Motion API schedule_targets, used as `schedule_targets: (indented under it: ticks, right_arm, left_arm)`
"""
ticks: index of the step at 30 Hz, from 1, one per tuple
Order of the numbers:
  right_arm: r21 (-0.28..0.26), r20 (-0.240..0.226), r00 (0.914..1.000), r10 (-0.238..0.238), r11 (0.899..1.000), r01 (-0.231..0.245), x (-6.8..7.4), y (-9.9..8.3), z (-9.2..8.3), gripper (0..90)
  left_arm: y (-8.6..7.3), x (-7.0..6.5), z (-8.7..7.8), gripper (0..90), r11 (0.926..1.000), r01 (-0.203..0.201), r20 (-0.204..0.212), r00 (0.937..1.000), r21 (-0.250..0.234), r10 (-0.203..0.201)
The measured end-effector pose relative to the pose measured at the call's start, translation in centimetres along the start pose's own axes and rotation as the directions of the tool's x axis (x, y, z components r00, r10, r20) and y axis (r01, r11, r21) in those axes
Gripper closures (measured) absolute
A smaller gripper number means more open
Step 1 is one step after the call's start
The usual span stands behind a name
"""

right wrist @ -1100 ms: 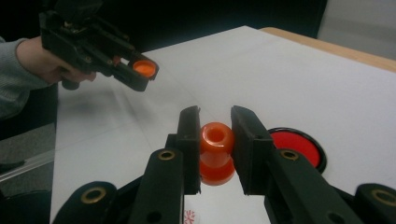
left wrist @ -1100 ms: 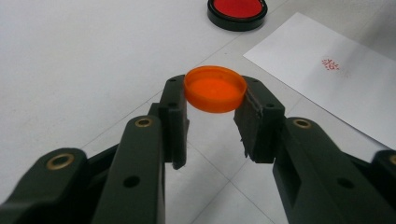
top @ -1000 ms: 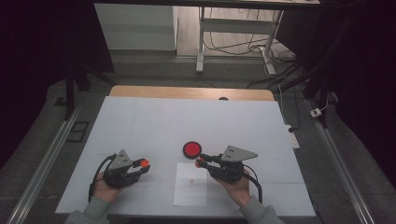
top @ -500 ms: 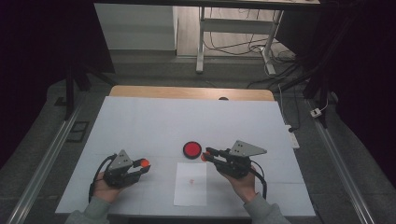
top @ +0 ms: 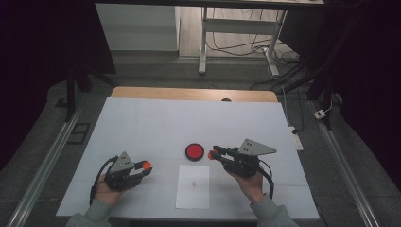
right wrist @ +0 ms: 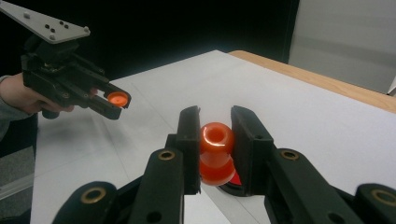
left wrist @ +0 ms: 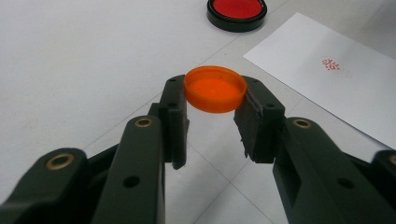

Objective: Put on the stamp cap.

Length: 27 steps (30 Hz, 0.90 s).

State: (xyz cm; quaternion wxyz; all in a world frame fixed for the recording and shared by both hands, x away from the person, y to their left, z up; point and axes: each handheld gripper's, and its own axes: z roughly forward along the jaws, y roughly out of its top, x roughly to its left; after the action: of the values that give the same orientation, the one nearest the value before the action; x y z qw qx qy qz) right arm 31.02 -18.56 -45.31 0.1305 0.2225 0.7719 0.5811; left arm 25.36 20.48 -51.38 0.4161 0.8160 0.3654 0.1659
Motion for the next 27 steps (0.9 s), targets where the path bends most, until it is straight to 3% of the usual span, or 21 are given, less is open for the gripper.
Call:
schedule_targets:
  ticks: [11, 27]
  right_arm:
    - [-0.002, -0.003, 1.0000, 0.000, 1.000, 0.000, -0.2, 0.0, 0.0, 72.6]
    - [-0.009, -0.007, 1.0000, -0.002, 1.000, 0.002, -0.1, 0.1, 0.0, 72.6]
  left_arm:
    - [0.3, -0.3, 0.1, 64.2, 1.0000, -0.007, 0.006, 1.0000, -0.007, 0.007]
    - [2.7, -1.9, 1.6, 64.2, 0.9978, -0.062, 0.050, 0.9968, -0.023, 0.063]
